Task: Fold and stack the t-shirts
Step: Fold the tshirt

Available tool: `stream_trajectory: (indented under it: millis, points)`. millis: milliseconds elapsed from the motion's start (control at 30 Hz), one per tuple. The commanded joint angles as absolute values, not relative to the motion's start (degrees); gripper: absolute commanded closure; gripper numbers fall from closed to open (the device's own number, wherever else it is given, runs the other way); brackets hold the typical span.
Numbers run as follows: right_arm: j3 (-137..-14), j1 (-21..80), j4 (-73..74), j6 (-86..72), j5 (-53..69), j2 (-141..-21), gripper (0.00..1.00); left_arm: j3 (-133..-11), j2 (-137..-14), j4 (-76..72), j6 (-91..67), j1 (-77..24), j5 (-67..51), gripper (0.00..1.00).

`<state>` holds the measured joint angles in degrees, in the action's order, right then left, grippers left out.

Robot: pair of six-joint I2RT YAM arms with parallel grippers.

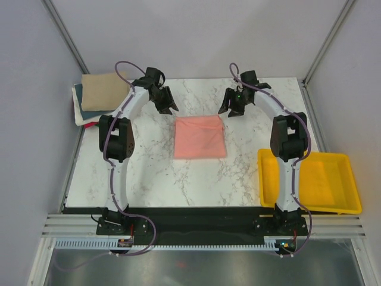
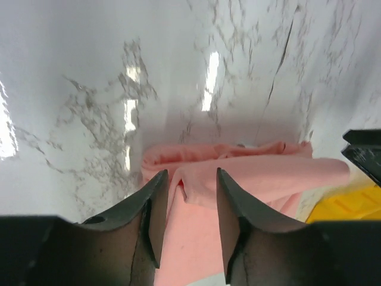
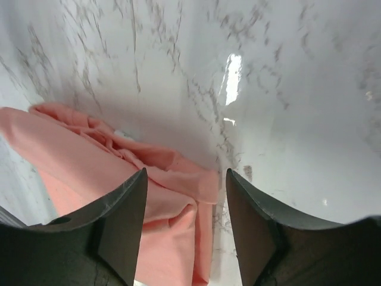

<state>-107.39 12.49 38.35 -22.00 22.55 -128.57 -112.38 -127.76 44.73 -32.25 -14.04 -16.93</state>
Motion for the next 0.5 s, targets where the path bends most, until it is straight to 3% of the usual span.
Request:
stream_trajectory:
  millis: [0,100,200,367,467]
  points:
    - [-114.26,8.98,39.02,-23.03,24.44,-125.26,0.36,-122.77,-129.38,48.51,-31.55,-12.22,-19.6,0.53]
    - [-109.53,8.79,37.71,-22.24,21.11,-117.62,0.36,-122.97,-125.17,48.87,-31.03,-12.39,-17.76,0.48]
    - [-97.24,8.96,31.48,-22.94,21.18,-107.72,0.36,-117.88,-120.0,48.26,-29.8,-12.83,-13.64,0.46]
    - [-77.91,11.07,15.14,-27.84,31.27,-97.48,0.42,-98.02,-111.37,35.81,-28.83,-12.92,-15.03,0.17]
    - [-75.94,13.09,10.9,-29.09,36.8,-98.87,0.46,-91.16,-108.99,33.49,-29.79,-12.92,-14.85,0.17]
